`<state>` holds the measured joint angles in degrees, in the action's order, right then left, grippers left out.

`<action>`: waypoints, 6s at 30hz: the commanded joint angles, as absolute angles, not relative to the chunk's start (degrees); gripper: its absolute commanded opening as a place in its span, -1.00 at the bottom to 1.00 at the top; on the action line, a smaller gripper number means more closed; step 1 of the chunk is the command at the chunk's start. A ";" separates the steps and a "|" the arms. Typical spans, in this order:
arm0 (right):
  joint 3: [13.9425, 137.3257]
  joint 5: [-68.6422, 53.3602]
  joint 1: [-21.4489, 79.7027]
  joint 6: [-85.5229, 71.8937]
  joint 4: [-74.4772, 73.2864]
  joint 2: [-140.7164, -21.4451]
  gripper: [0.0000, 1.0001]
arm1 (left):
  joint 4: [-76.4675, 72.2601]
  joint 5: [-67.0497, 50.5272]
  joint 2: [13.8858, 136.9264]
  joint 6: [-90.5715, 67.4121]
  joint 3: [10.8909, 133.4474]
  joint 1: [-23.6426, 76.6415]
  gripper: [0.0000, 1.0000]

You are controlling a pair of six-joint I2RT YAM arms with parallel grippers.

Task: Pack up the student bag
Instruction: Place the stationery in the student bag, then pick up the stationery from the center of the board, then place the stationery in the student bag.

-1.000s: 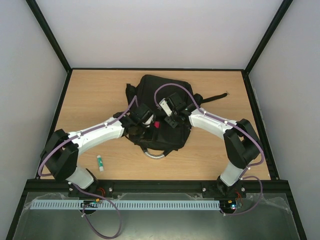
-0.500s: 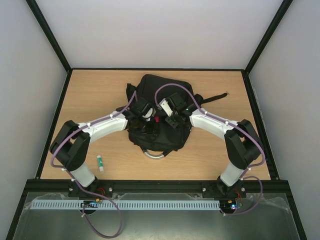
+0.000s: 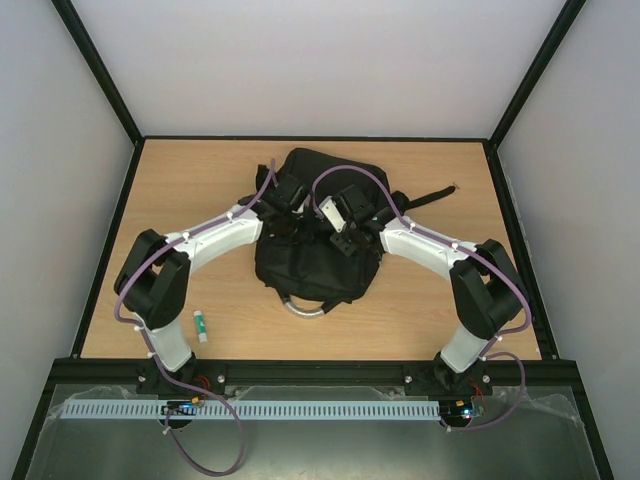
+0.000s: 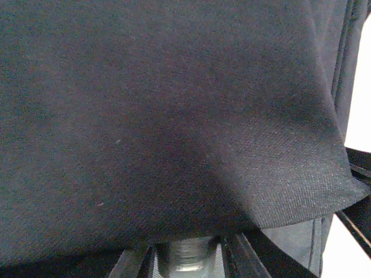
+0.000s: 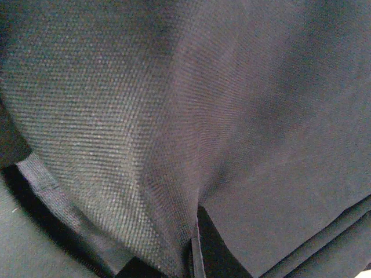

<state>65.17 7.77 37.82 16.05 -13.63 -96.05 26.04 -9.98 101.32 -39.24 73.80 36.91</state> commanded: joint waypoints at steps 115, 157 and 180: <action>64.42 3.08 37.35 16.52 -19.34 -96.62 -0.98 | 52.19 4.61 70.75 -61.48 34.48 28.26 0.08; 64.92 1.76 36.91 16.03 -20.10 -95.11 -0.98 | 30.57 -7.57 62.82 -51.26 42.38 41.96 -0.95; 64.91 4.13 36.65 14.96 -19.51 -93.43 -0.98 | -0.47 -30.32 89.71 -45.15 51.04 37.57 -0.95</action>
<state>65.06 4.82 36.71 15.77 -15.44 -95.50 4.03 -28.91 88.97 -42.92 53.01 40.36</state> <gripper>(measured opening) 0.026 0.194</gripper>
